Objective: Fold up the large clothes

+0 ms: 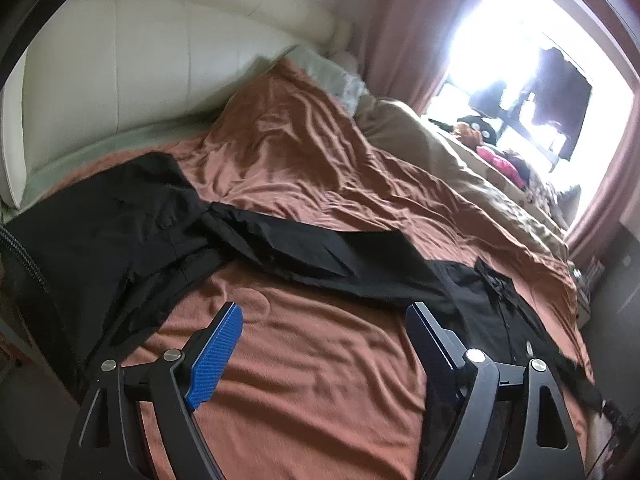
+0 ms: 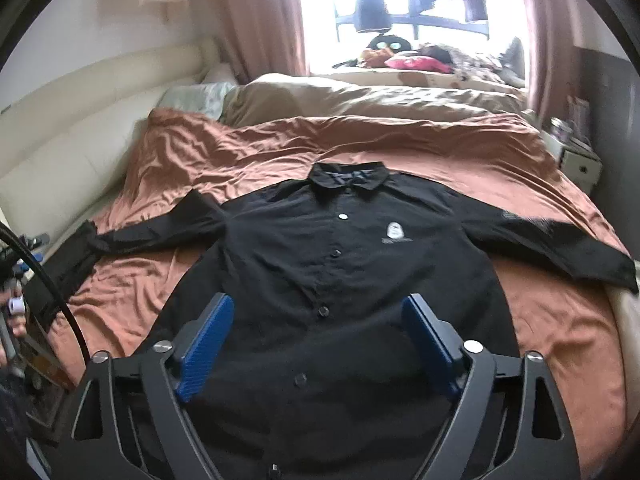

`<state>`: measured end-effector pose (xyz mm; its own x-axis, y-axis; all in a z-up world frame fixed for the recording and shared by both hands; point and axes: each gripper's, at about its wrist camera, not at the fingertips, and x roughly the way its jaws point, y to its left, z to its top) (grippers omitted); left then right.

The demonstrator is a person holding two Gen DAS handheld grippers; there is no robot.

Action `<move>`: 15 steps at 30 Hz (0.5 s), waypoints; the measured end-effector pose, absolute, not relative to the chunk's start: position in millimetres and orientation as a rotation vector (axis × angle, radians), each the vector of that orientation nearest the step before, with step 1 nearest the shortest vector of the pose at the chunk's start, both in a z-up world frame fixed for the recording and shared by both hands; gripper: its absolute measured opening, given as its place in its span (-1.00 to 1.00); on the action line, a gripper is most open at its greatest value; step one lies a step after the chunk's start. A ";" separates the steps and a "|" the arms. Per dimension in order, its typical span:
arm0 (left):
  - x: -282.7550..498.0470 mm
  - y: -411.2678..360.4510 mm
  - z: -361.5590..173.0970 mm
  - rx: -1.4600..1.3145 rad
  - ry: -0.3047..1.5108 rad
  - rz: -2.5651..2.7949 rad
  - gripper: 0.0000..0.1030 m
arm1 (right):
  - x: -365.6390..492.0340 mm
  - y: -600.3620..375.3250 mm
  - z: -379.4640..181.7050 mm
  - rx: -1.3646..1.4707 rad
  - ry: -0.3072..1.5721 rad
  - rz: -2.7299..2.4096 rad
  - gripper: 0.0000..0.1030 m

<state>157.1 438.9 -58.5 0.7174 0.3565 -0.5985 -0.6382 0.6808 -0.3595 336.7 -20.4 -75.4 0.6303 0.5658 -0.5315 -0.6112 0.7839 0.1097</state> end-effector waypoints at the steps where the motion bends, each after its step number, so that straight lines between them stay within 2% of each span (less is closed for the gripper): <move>1: 162.0 449.4 -62.9 -0.602 0.526 0.595 0.59 | 342.8 -14.3 -75.4 -0.092 0.581 0.681 0.55; 4: 177.4 475.5 -77.0 -0.625 0.549 0.616 0.52 | 364.4 6.3 -78.7 -0.108 0.593 0.708 0.47; 5: 181.1 483.0 -81.9 -0.636 0.555 0.619 0.49 | 374.1 15.4 -81.1 -0.114 0.602 0.718 0.38; 8: 192.2 512.3 -100.9 -0.695 0.575 0.636 0.33 | 390.7 36.6 -83.6 -0.125 0.617 0.736 0.27; 11: 201.1 540.1 -117.9 -0.759 0.581 0.648 0.31 | 406.5 58.2 -85.5 -0.131 0.631 0.747 0.23; 15: 219.2 569.2 -138.4 -0.797 0.602 0.666 0.30 | 425.3 85.2 -89.5 -0.125 0.662 0.749 0.00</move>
